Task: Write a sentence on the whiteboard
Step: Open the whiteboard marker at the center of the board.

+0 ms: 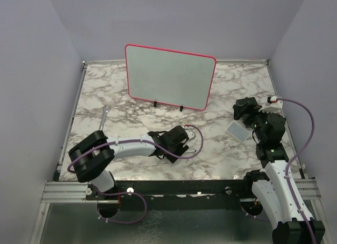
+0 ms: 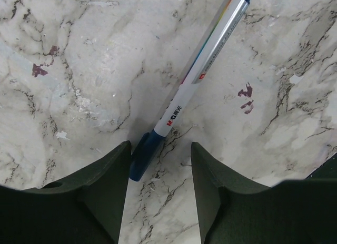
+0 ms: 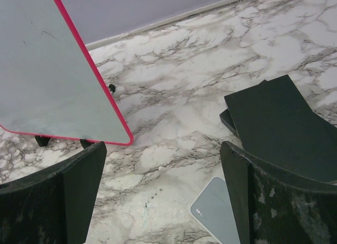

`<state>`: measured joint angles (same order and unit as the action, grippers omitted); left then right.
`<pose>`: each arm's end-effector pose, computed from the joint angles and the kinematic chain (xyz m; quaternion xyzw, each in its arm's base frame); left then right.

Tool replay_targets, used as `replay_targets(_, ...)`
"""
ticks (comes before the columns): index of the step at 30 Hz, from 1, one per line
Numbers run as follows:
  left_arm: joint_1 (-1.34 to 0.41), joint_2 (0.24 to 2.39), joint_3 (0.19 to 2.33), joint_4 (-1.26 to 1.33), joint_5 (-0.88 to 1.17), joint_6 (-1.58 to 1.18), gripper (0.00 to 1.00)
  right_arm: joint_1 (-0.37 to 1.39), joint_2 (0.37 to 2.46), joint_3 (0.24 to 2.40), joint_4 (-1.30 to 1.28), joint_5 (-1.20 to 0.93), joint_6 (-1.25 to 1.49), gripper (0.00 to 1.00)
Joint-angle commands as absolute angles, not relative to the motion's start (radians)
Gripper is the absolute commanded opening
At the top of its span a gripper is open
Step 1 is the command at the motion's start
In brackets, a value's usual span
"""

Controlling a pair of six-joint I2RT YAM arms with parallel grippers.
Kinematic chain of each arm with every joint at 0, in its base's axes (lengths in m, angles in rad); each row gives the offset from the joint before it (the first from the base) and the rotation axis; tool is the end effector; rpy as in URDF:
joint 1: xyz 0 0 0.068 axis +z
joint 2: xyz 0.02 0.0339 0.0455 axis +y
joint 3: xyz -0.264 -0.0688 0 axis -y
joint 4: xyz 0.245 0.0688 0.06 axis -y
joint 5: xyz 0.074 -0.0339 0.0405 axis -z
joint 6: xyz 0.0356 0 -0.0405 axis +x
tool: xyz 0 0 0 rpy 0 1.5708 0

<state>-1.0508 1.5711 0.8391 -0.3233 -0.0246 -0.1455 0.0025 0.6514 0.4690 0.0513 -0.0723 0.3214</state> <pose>0.1481 -0.2568 0.1630 0.4201 0.8709 -0.1337 0.2173 0.1704 0.0030 0.2738 0.0958 0.7457 0.1331 0.6458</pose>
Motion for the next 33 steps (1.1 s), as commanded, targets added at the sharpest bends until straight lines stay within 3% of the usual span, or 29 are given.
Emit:
replay_targets(1,-1.092,1.583,0.832,-0.329,0.031,-0.198,0.50,0.000,0.643,0.486,0.044,-0.057,0.324,0.93)
replay_targets(16,-1.116,1.585,0.804,-0.357,-0.078,-0.281,0.42,0.000,0.627,0.483,0.038,-0.049,0.324,0.93)
replay_targets(28,-1.150,1.595,0.814,-0.409,-0.057,-0.302,0.40,0.000,0.624,0.483,0.035,-0.048,0.327,0.93)
replay_targets(33,-1.156,1.592,0.806,-0.425,-0.063,-0.322,0.45,0.000,0.623,0.482,0.038,-0.048,0.326,0.93)
